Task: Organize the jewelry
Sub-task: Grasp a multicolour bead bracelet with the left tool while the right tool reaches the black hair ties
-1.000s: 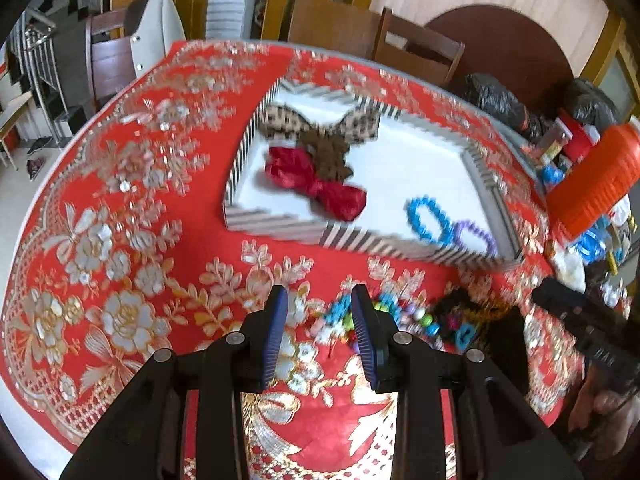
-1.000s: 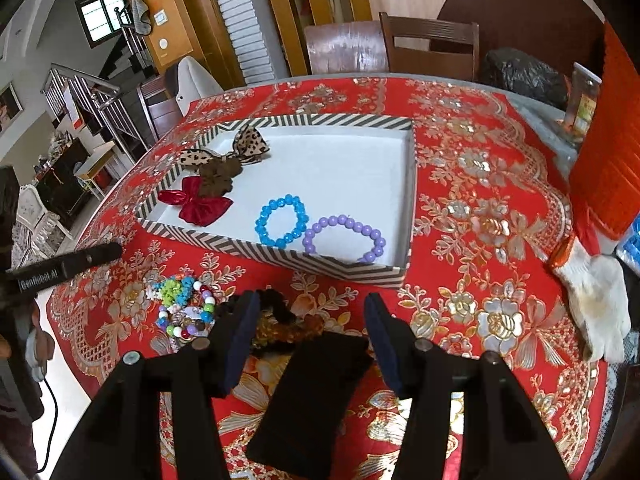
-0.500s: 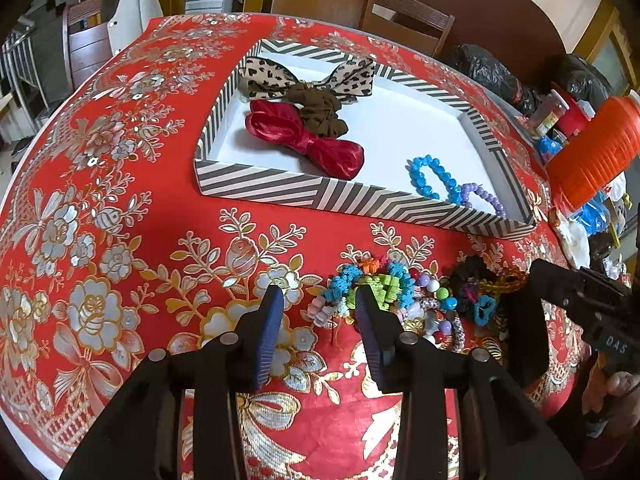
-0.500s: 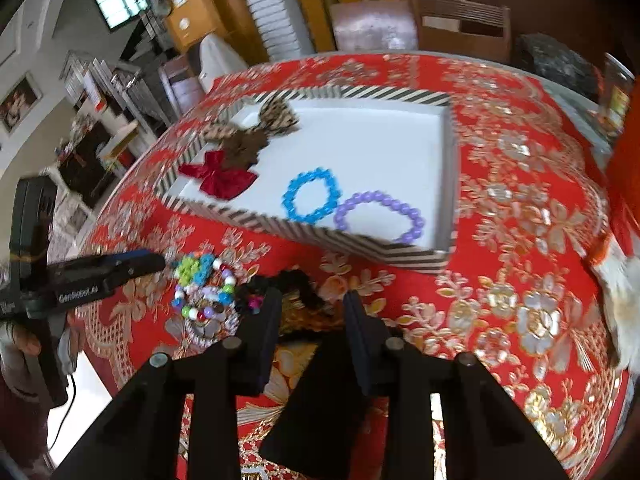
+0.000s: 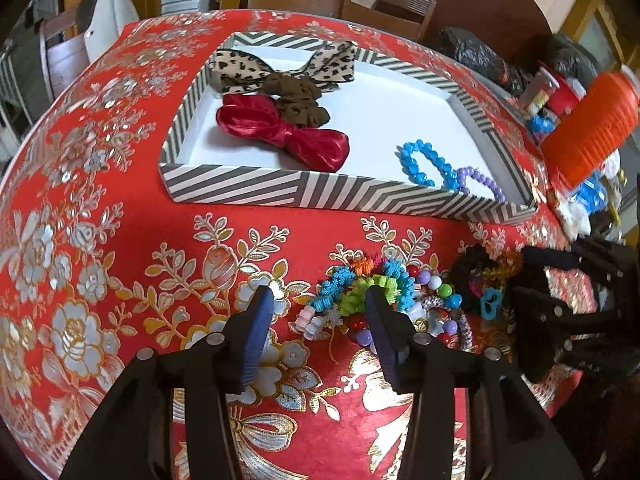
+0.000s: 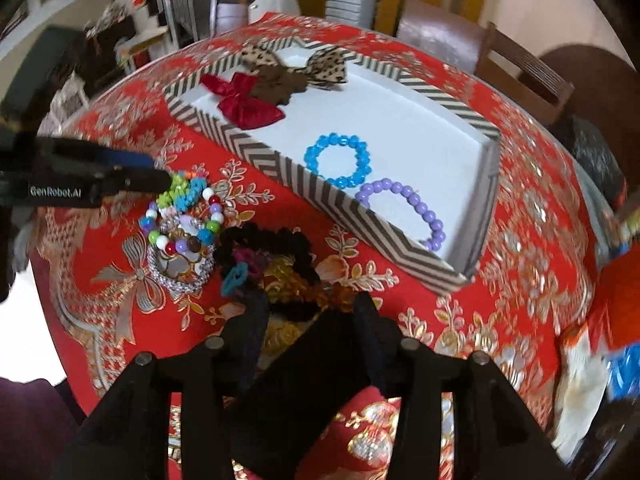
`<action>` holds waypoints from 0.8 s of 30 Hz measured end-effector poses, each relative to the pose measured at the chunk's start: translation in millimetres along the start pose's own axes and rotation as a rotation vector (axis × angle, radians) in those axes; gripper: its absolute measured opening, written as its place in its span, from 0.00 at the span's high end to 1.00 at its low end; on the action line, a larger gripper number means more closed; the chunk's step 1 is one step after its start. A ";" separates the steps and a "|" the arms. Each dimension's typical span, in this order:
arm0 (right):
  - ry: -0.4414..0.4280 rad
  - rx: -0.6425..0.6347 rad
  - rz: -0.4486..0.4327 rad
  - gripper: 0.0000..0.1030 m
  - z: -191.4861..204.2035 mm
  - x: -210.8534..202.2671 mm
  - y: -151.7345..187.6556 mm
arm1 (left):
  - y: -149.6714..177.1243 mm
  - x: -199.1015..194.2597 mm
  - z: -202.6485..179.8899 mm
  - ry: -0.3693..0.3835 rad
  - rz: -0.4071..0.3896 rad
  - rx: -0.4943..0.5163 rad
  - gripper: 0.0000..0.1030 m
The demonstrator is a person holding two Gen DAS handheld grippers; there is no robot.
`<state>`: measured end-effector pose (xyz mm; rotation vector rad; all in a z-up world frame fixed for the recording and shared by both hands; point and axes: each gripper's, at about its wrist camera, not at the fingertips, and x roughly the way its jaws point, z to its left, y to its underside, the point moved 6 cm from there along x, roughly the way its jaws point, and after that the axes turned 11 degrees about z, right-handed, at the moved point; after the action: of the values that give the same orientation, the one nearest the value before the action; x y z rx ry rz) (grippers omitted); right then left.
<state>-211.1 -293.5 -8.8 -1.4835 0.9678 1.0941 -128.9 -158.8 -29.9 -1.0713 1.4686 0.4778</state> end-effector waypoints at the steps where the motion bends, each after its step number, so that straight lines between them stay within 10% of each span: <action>1: 0.015 -0.008 0.005 0.56 -0.6 2.7 -1.0 | 0.1 0.4 -1.4 -0.011 0.000 0.012 0.53; 4: -0.002 0.006 0.001 0.84 -4.1 6.1 -2.1 | 0.0 1.1 -3.4 -0.033 -0.010 0.031 0.56; 7: -0.046 0.071 -0.033 0.97 -11.8 2.7 -1.5 | -0.7 1.7 -7.1 0.036 -0.001 0.032 0.80; 15: -0.198 0.201 -0.146 1.00 -29.8 -29.5 0.5 | -7.2 -20.1 -11.5 0.070 -0.045 0.038 0.87; 24: -0.122 0.040 -0.064 0.87 -3.0 -6.5 -12.4 | -12.5 -42.4 -10.5 0.070 -0.082 0.039 0.87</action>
<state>-200.6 -294.2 0.9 -1.3894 0.8471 1.0991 -129.6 -159.0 15.5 -1.1217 1.4833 0.3555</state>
